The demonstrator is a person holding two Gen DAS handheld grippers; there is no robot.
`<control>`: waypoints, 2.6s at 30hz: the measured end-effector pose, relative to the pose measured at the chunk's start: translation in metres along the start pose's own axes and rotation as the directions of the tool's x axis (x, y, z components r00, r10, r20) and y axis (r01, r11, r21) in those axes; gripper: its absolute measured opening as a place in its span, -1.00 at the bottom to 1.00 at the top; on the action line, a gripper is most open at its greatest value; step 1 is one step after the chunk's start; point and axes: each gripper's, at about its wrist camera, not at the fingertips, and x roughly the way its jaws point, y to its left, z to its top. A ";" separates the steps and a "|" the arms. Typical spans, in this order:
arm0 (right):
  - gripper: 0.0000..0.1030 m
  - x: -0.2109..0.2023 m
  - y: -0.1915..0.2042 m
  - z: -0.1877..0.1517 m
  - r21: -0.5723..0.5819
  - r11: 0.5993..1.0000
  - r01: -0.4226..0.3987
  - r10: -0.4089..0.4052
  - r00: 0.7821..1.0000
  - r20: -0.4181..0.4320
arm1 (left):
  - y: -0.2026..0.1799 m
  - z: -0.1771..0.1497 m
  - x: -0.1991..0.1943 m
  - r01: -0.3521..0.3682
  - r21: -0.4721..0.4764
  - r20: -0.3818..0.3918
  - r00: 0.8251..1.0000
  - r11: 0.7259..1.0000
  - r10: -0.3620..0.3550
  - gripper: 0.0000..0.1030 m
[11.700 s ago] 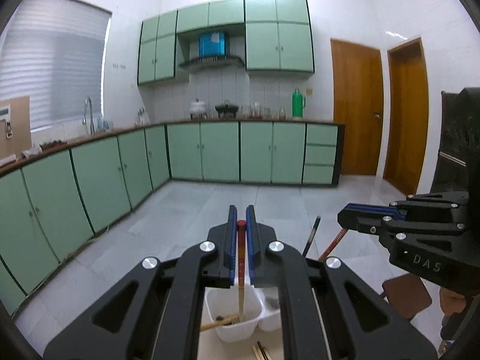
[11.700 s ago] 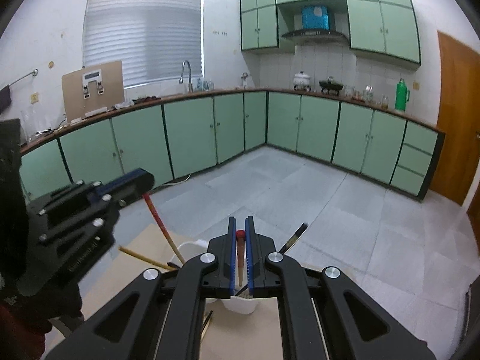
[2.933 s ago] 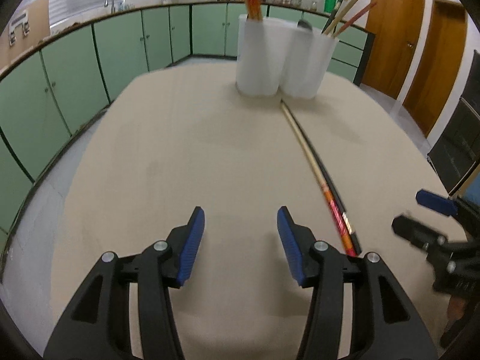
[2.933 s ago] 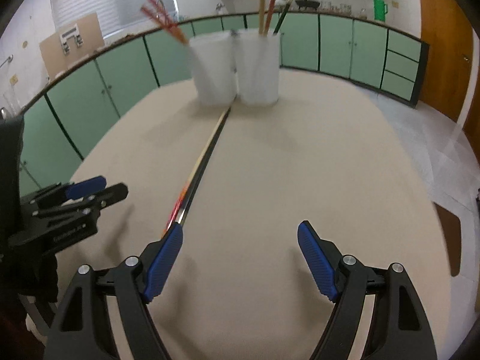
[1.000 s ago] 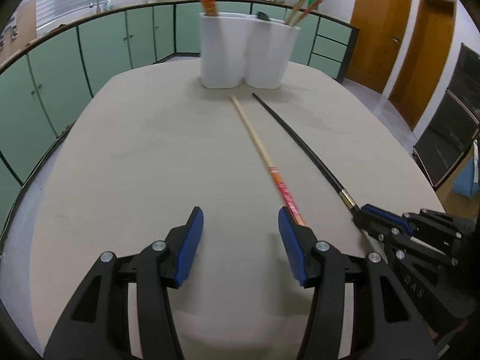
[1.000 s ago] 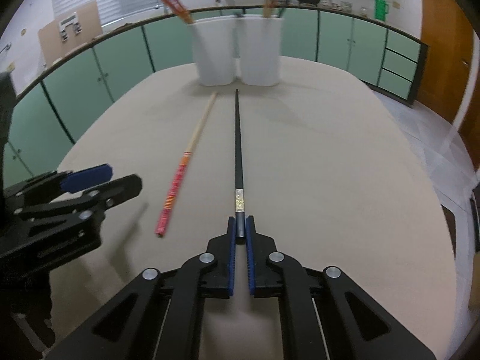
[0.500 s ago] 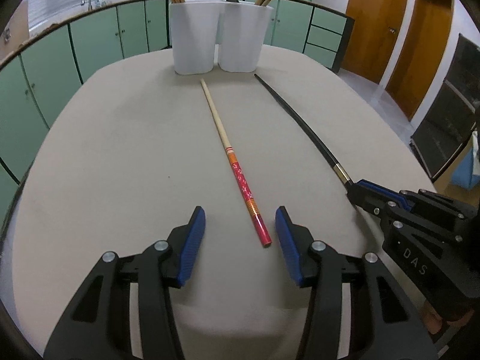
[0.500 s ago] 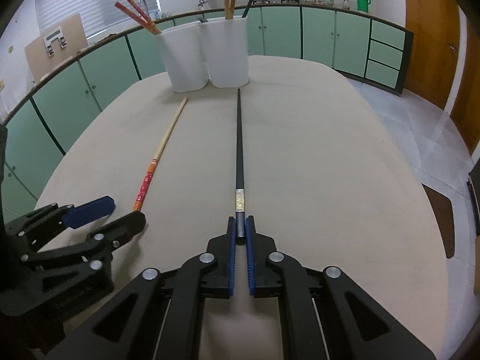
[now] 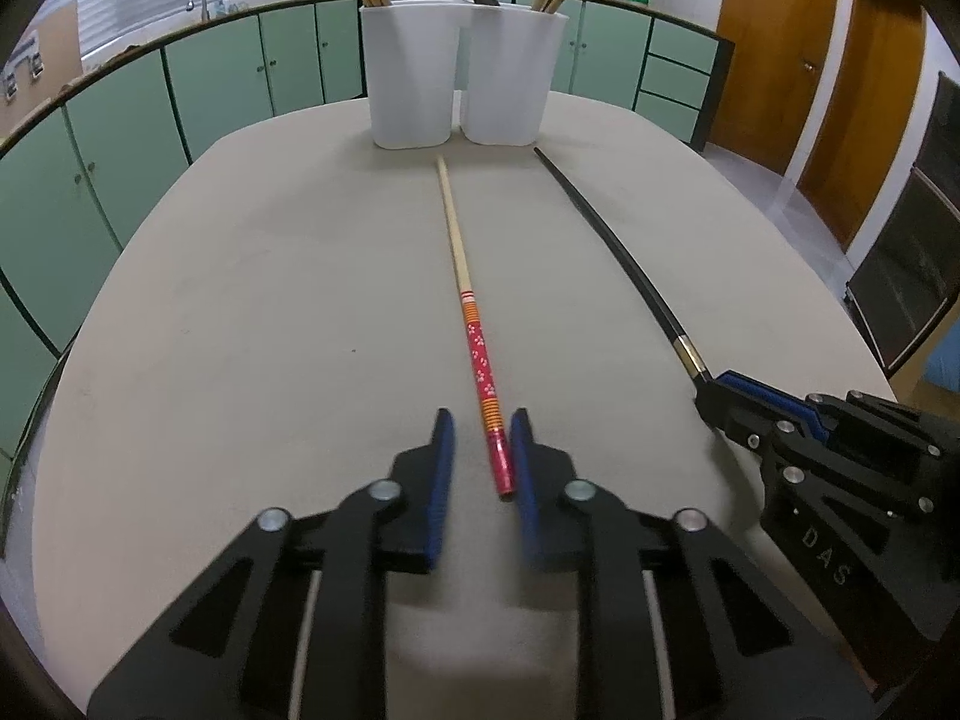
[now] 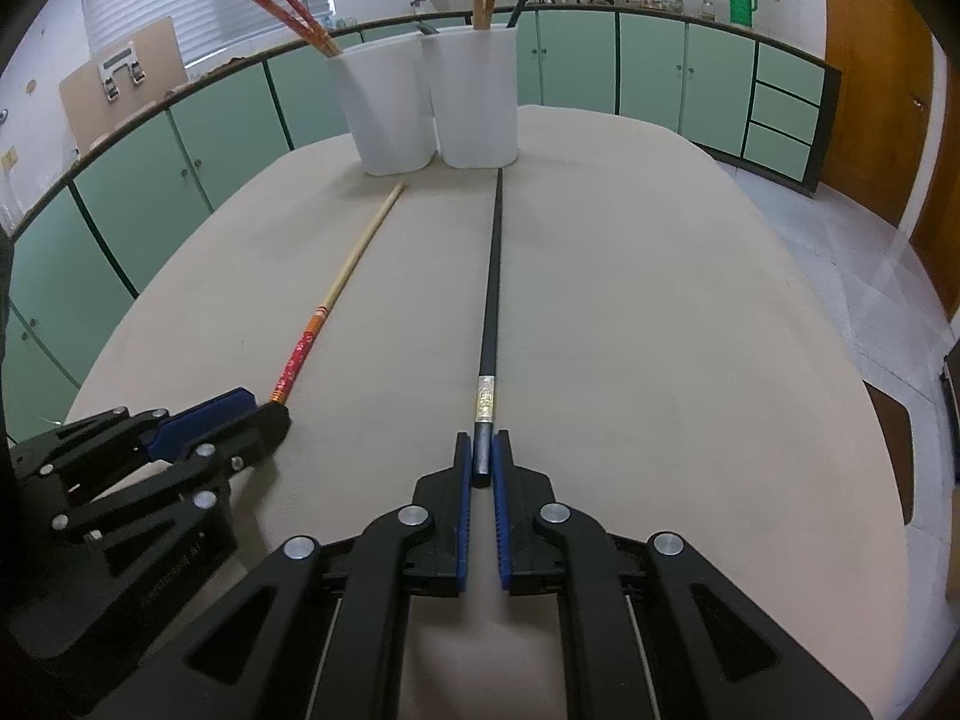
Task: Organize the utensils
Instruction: 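Lift both chopsticks and carry them over the white holder, then open both tools to drop the chopsticks into the holder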
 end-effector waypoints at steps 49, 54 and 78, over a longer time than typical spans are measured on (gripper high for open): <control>-0.88 -0.127 0.003 0.157 -0.212 0.970 -0.118 0.178 0.940 0.290 | 0.019 0.126 -0.133 0.058 0.108 0.394 0.914 0.993 -0.096 -0.91; -0.88 -0.136 0.005 0.175 -0.238 0.964 -0.121 0.191 0.935 0.300 | 0.020 0.137 -0.144 0.058 0.116 0.424 0.900 0.992 -0.102 -0.91; -0.88 -0.134 0.010 0.329 -0.166 0.984 -0.056 0.140 0.824 0.549 | 0.003 0.253 -0.147 -0.024 0.128 0.615 0.786 0.991 -0.061 -0.91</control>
